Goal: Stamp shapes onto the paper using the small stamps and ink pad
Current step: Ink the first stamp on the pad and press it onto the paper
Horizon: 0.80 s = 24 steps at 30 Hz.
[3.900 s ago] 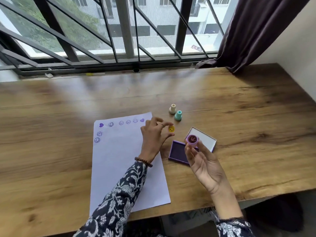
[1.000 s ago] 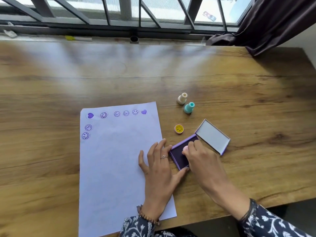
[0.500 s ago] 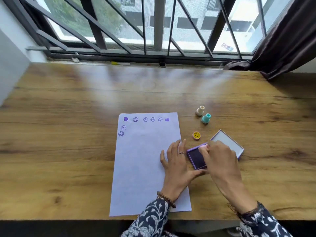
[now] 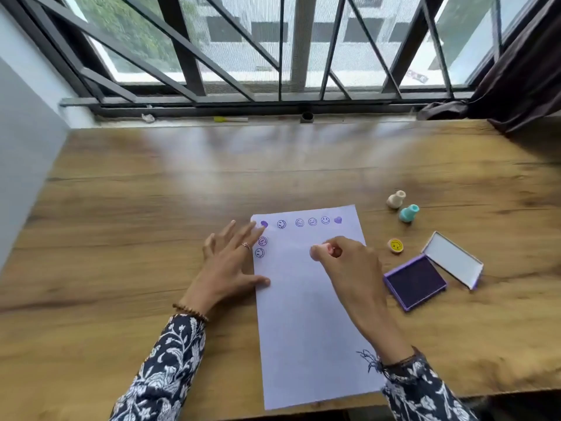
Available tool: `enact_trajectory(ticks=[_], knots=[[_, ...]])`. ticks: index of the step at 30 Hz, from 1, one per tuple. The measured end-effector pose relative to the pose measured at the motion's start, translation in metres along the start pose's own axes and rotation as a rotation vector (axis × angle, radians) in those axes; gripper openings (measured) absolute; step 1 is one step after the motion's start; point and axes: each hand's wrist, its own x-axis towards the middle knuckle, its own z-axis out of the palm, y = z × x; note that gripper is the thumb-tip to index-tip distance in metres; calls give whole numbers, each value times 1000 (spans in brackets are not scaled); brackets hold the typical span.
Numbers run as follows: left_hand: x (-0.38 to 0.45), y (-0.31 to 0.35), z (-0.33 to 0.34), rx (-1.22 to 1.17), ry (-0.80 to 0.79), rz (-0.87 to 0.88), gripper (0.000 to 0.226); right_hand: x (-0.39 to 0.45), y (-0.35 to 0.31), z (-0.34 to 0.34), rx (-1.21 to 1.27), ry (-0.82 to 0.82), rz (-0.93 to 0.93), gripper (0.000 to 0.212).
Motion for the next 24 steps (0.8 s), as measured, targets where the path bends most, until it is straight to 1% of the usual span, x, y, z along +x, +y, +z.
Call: enact_trajectory(ticks=[1, 3, 7, 10, 18, 21, 24], knots=[[4, -3, 1, 6, -34, 21, 100, 2, -4, 9, -6, 14, 6, 18], [8, -8, 5, 16, -48, 49, 100, 6, -9, 26, -14, 45, 20, 16], [8, -14, 10, 34, 13, 97, 98, 14, -21, 56, -55, 98, 4, 16], [8, -15, 11, 31, 20, 106, 98, 13, -28, 70, -98, 117, -32, 16], [8, -14, 9, 4, -11, 92, 98, 13, -31, 82, -349, 100, -150, 24], [7, -14, 8, -1, -12, 90, 98, 15, -30, 81, -394, 105, -148, 27], [6, -13, 6, -1, -18, 84, 98, 15, -30, 82, -391, 114, -161, 26]])
